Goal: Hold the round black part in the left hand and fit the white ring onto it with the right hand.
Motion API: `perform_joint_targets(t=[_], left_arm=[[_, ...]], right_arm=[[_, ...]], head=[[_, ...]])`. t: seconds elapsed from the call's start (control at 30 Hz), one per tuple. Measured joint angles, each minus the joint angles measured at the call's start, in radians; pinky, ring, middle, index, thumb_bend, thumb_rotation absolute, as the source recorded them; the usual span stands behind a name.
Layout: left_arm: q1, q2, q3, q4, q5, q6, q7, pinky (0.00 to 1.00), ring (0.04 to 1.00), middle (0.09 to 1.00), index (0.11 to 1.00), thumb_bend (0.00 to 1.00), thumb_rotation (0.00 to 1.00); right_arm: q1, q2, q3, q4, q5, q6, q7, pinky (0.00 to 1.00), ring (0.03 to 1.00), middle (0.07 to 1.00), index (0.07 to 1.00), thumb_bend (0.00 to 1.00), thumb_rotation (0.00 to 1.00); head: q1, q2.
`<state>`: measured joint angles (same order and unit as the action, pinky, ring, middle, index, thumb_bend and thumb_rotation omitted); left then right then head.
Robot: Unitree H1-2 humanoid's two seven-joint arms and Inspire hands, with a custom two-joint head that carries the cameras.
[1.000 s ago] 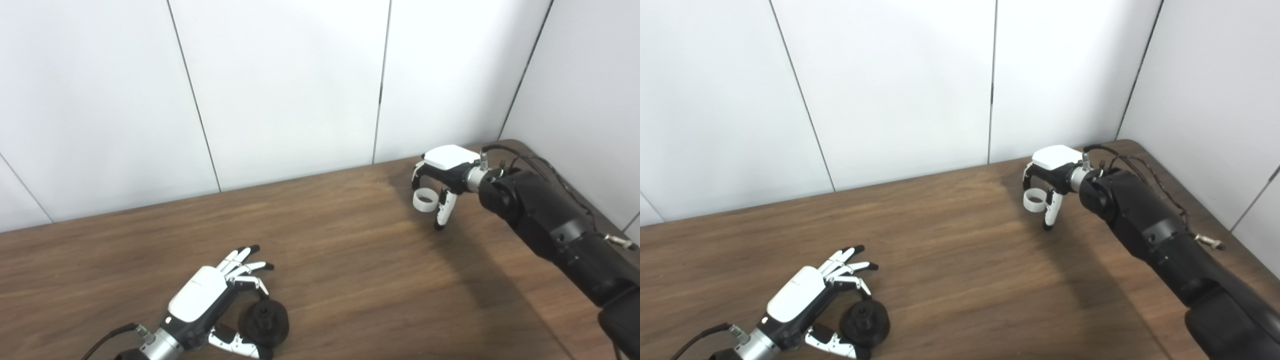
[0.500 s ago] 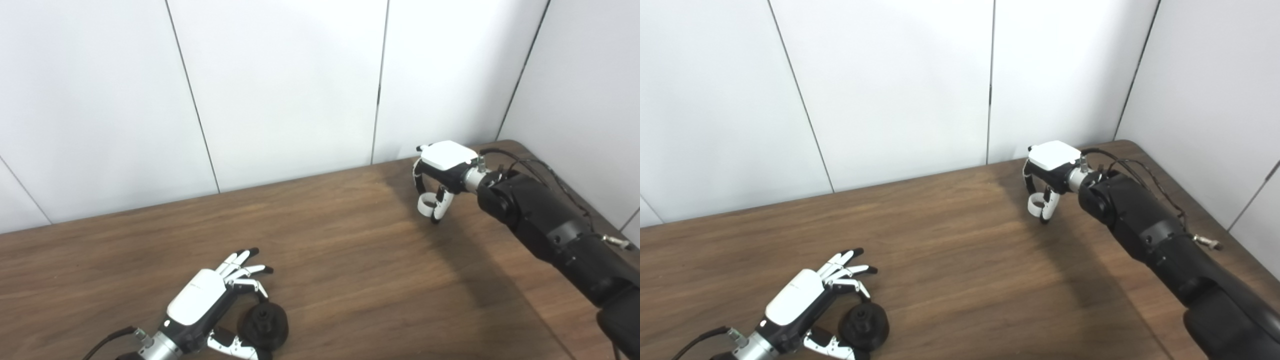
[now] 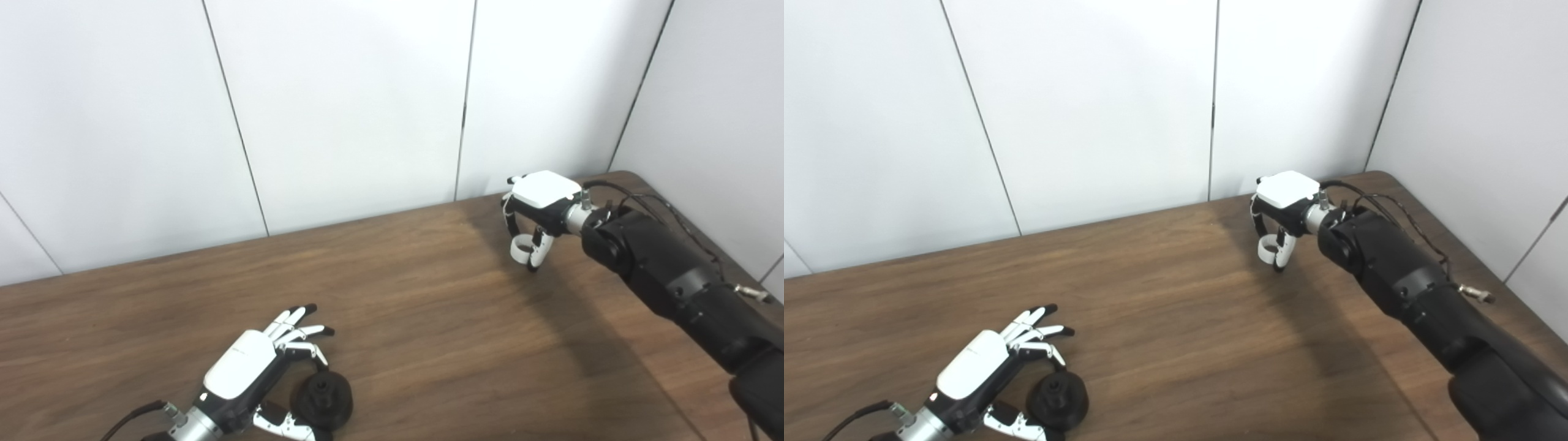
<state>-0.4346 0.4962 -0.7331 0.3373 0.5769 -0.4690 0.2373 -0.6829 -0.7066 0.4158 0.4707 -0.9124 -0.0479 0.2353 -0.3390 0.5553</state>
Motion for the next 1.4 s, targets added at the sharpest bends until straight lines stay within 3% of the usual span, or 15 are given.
perform_joint_targets(t=[0.77,1.4], left_arm=[[0.0,0.0,0.0,0.001,0.0,-0.001,0.001,1.0,1.0,0.849,0.479,0.53,0.06],[-0.003,0.0,0.0,0.008,0.0,-0.002,0.0,1.0,1.0,0.851,0.48,0.53,0.06]], right_arm=[[0.013,0.015,0.007,-0.061,-0.001,-0.057,0.003,1.0,1.0,0.844,0.48,0.53,0.14],[0.03,0.037,-0.001,-0.211,0.015,-0.129,0.059,1.0,1.0,0.846,0.479,0.53,0.14]], head=[[0.008,0.002],[0.011,0.002]])
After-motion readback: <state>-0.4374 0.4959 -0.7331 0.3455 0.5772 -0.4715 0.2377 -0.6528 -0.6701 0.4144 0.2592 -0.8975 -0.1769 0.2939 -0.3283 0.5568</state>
